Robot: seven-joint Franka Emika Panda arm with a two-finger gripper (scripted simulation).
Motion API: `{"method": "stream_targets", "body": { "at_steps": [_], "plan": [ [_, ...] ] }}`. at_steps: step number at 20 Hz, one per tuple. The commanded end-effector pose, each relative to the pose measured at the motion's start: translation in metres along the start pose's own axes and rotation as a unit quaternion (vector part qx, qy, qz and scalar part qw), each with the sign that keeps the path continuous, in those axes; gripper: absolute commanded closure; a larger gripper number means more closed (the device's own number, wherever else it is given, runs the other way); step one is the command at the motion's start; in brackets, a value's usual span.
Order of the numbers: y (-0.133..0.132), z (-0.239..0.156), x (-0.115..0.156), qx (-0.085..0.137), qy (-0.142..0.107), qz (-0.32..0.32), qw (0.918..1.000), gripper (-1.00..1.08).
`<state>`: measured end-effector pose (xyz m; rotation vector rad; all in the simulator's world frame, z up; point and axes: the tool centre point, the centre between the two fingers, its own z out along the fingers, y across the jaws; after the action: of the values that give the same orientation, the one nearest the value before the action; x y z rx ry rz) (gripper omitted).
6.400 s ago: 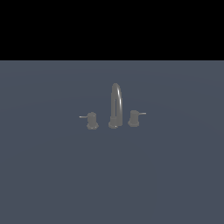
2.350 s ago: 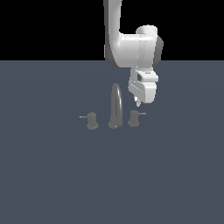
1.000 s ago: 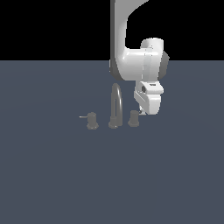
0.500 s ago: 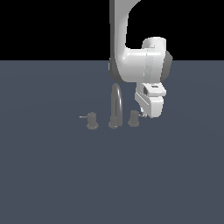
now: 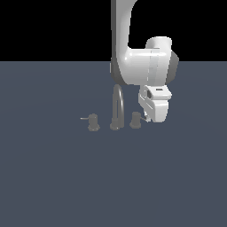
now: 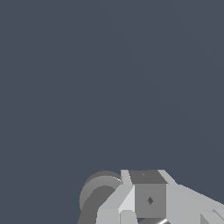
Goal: Turn on the faucet by rotating a designated handle.
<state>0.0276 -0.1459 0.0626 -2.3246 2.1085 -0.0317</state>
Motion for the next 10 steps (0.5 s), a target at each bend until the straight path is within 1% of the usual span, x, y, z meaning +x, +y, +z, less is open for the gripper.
{"method": "stream_targets", "body": {
  "at_steps": [1, 7, 8, 9, 10],
  "plan": [
    [0.006, 0.0, -0.016, -0.004, -0.004, -0.005, 1.0, 1.08],
    [0.021, -0.001, -0.035, -0.007, -0.006, -0.005, 0.9999, 1.08],
    [0.021, -0.001, -0.035, -0.007, -0.006, -0.005, 0.9999, 1.08],
    [0.02, -0.002, -0.012, -0.004, 0.001, 0.008, 1.0, 1.08],
    [0.019, -0.002, -0.02, -0.004, 0.0, 0.007, 1.0, 1.08]
  ]
}}
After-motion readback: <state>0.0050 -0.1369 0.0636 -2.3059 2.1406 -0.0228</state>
